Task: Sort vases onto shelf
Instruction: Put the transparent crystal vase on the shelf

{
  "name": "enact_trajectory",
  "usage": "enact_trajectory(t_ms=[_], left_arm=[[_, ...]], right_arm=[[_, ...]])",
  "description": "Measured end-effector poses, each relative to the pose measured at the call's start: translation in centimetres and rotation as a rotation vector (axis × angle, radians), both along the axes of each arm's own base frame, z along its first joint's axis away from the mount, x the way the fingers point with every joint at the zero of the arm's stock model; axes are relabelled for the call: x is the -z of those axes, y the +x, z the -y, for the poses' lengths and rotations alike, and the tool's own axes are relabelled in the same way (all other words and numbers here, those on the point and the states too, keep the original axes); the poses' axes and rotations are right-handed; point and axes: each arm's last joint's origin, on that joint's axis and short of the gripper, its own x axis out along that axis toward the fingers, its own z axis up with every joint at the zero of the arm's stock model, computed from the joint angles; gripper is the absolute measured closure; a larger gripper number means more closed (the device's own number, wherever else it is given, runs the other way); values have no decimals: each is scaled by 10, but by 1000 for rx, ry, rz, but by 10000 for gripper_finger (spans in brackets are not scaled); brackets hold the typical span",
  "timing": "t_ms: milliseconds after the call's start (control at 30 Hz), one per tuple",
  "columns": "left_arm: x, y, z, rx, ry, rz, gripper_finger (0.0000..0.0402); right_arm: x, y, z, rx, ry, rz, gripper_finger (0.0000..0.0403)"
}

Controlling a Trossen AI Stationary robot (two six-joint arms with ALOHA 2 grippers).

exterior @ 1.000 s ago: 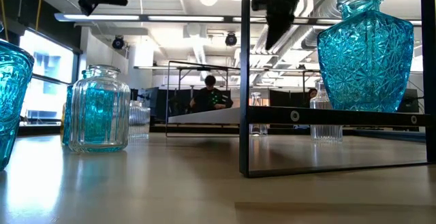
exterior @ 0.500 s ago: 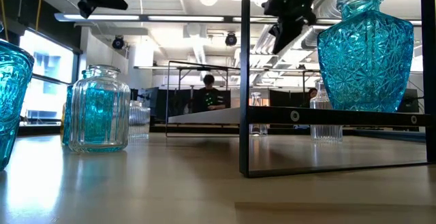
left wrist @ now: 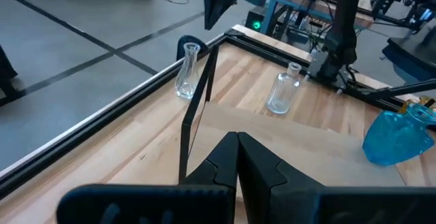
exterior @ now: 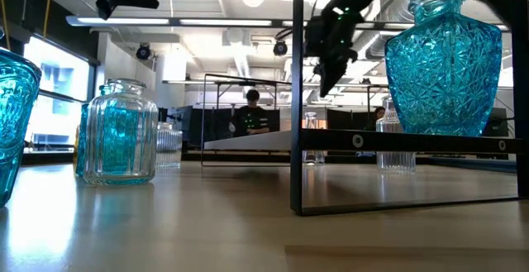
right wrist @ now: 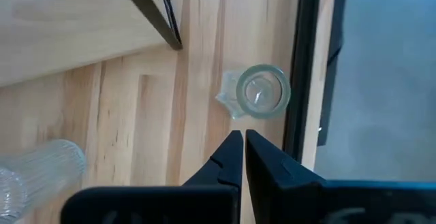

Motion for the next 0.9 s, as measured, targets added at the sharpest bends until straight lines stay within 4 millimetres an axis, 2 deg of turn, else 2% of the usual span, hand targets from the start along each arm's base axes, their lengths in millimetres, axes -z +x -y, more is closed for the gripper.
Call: enact_trajectory(t_ms=[200,633,767,900], left_arm=[[0,0,0,-12,-3,0,399],[1,0,0,-7,11,-11,399],[1,0,0,-7,12,-12,399],[1,0,0,-4,19,-16,399]], right_arm=[[-4,13,13,-6,-36,48,403],[2,24,3,-5,-9,35,401],[2,27,-1,8,-20,18,380],[2,27,-1,31,-10,20,335]])
